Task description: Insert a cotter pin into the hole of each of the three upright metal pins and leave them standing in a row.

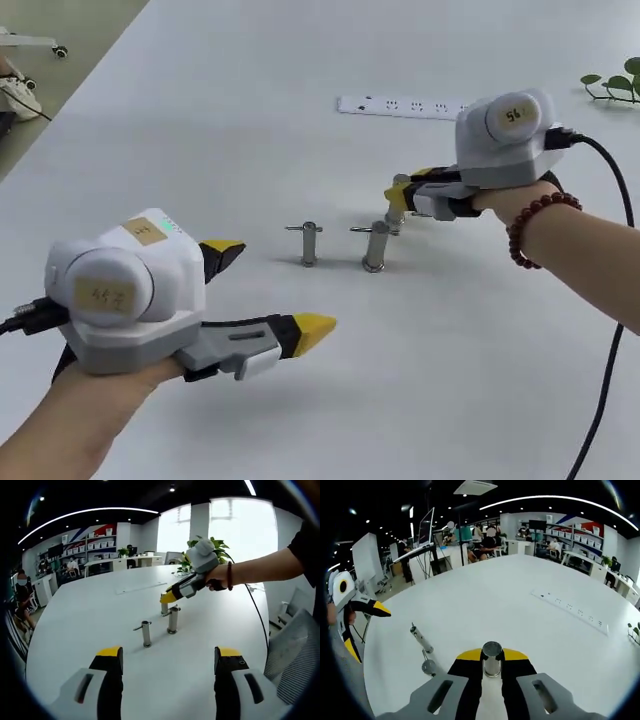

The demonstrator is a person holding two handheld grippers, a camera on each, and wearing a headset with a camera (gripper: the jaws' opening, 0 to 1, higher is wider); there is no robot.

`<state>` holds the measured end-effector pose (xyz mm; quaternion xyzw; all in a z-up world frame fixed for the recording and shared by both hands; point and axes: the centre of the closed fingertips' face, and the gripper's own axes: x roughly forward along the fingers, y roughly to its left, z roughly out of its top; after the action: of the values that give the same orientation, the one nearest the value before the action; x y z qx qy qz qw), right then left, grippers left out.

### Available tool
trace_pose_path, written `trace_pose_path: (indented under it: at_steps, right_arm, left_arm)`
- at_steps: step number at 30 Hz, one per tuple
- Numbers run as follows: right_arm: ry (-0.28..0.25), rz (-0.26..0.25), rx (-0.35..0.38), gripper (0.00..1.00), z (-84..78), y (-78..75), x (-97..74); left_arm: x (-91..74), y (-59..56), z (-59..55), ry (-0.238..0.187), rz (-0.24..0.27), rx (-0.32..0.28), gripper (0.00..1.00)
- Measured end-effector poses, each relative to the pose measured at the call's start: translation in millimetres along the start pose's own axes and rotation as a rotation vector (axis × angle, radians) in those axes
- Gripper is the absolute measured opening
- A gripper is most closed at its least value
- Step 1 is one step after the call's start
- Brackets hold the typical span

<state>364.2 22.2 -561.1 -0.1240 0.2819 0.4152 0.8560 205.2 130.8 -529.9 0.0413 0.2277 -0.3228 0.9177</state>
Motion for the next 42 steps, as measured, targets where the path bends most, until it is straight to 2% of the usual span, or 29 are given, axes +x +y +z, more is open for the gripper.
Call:
trace_pose_path:
  at_steps: [8,17,24,31,42]
  right_arm:
    - [0.015,-0.035,0.022,0.08,-26.6,-8.1,-31.1]
    - [0.012,-0.044,0.049,0.08,-47.6,12.7,-58.6]
    - [0.002,-0.037,0.046,0.08,-54.1,28.9,-73.1]
    - [-0.033,0.000,0.027,0.08,-50.7,51.2,-83.4]
    - [-0.050,0.051,-0.022,0.08,-51.8,82.6,-83.5]
  left_arm:
    - [-7.2,-1.7,0.7,-0.010,0.022,-0.015,0.73]
    - [-11.4,-5.9,0.0,-0.006,0.025,-0.008,0.72]
    - [-15.3,-9.7,1.4,-0.009,0.023,-0.005,0.72]
    - [-18.3,-12.8,3.0,-0.012,0.016,0.003,0.72]
    - [-24.3,-15.3,3.9,-0.025,0.020,0.003,0.71]
